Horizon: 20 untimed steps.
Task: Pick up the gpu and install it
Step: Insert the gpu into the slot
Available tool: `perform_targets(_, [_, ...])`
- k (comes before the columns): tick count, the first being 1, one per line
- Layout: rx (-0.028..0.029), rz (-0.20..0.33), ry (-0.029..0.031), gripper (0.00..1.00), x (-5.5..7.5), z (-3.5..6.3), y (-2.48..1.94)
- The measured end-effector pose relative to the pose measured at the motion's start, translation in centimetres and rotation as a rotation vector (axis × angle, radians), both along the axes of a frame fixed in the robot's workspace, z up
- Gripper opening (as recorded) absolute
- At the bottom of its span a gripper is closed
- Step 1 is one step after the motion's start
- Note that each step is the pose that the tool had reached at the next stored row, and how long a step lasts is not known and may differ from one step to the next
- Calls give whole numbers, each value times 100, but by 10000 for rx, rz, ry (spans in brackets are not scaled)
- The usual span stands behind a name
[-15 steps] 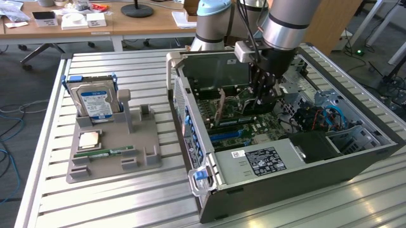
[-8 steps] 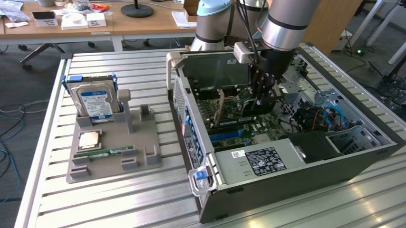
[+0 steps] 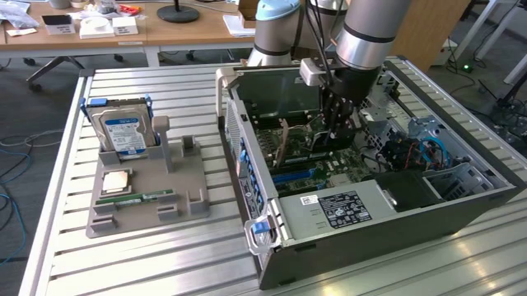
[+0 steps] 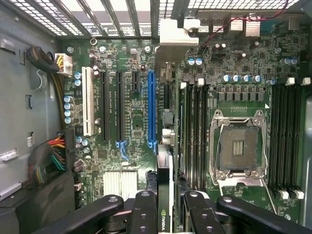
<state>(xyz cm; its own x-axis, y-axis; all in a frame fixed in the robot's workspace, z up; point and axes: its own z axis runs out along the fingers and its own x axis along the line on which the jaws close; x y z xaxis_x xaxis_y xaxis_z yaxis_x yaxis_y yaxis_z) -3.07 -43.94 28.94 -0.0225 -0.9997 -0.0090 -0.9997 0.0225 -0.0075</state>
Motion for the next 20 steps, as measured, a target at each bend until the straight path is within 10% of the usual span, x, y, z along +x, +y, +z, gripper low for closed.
perform_targets(20, [-1, 92, -54, 26, -122, -48, -11])
